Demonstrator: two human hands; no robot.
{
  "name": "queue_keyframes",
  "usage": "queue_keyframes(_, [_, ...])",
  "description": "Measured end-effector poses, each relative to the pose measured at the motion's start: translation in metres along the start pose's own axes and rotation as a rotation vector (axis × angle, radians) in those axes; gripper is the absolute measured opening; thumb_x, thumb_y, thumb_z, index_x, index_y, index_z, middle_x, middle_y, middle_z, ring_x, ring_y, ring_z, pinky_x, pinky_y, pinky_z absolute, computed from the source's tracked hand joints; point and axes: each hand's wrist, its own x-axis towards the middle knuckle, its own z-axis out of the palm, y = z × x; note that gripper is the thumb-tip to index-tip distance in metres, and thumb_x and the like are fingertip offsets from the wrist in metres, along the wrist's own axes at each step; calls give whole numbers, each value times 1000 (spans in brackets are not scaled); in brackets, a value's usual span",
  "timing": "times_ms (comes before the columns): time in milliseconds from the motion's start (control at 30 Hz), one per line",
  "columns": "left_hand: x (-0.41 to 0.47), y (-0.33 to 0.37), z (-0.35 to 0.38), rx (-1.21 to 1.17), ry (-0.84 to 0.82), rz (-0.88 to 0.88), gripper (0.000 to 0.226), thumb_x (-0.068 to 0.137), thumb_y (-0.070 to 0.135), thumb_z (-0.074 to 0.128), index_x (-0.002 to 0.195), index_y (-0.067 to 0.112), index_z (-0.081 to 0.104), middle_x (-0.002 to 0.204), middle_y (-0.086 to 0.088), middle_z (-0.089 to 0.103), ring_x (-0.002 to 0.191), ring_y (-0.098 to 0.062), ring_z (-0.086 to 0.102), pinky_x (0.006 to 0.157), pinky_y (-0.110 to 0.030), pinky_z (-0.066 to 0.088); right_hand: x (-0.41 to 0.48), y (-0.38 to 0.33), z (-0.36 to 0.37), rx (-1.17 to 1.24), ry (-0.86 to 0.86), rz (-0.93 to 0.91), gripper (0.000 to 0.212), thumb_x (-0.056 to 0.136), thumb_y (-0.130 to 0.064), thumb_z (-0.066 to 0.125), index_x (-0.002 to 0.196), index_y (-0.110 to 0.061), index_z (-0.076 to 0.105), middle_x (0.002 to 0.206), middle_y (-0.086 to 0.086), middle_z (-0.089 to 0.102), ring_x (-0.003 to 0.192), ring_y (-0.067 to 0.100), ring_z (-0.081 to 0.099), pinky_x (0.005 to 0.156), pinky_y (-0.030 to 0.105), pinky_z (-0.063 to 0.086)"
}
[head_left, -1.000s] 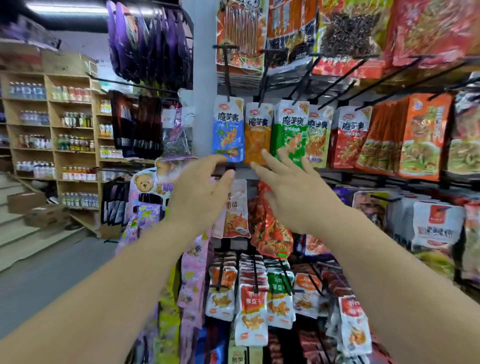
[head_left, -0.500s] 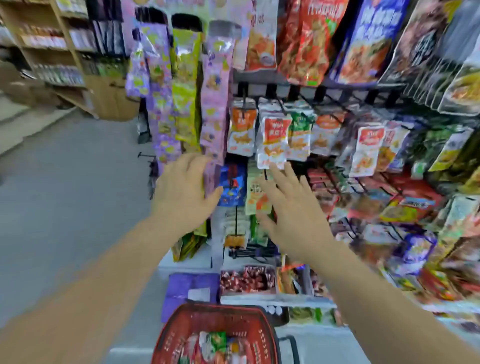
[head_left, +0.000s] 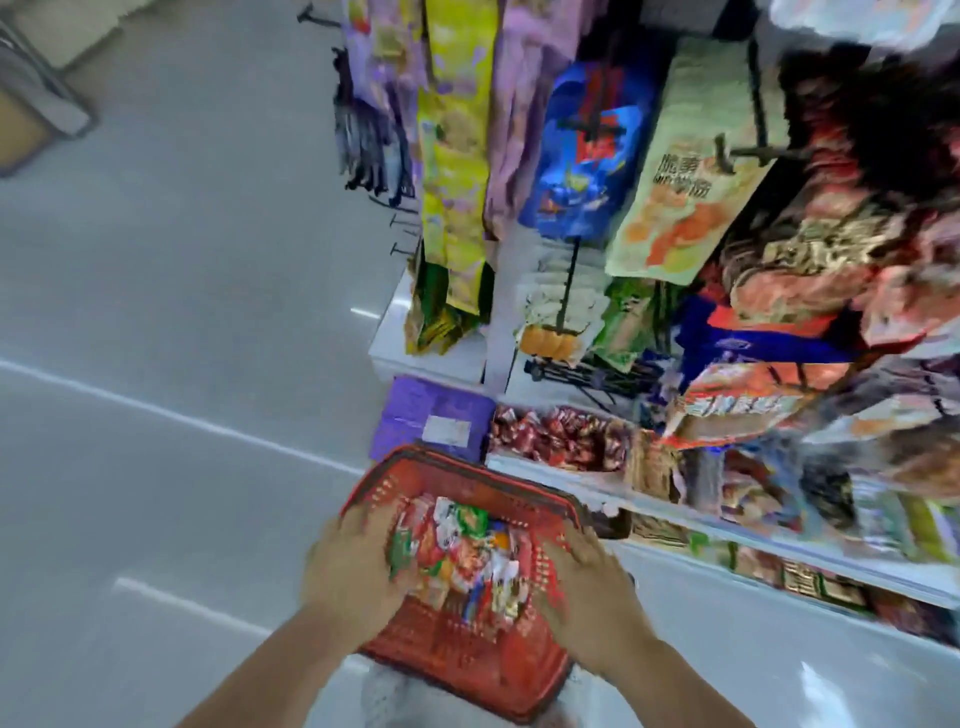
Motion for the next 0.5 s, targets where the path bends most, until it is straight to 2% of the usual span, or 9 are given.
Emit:
queue_keyframes(100, [13, -5, 58, -34, -152, -169, 69, 90, 58, 55, 152, 30, 42, 148, -3, 51, 128, -32, 54, 105, -42, 48, 47, 23, 34, 33, -99, 13, 74, 104, -57, 44, 165, -32, 10, 174, 3, -3, 160, 29, -1, 129, 44, 14])
queue_keyframes(167, [26, -12, 102, -64, -218, -215, 70, 95, 56, 55, 157, 32, 33, 155, -1, 44, 137, -27, 47, 113, -39, 42, 82, 36, 62, 69, -128, 36, 74, 103, -56, 47, 165, -31, 15, 174, 4, 0, 160, 28, 2, 128, 42, 18])
queue_keyframes(333, [62, -40, 207, -77, -371, -213, 70, 97, 56, 56, 157, 36, 26, 156, 5, 38, 139, -21, 40, 114, -40, 42, 177, 50, 160, 174, -120, 52, 71, 102, -52, 53, 163, -34, 21, 173, 3, 6, 159, 25, 10, 127, 40, 22])
queue_keyframes(500, [120, -62, 292, -102, -373, -120, 65, 98, 51, 59, 155, 33, 33, 154, 2, 43, 139, -25, 42, 113, -45, 44, 270, 69, 262, 309, -157, 196, 77, 99, -48, 62, 162, -31, 22, 172, 10, 11, 156, 35, 22, 125, 46, 28])
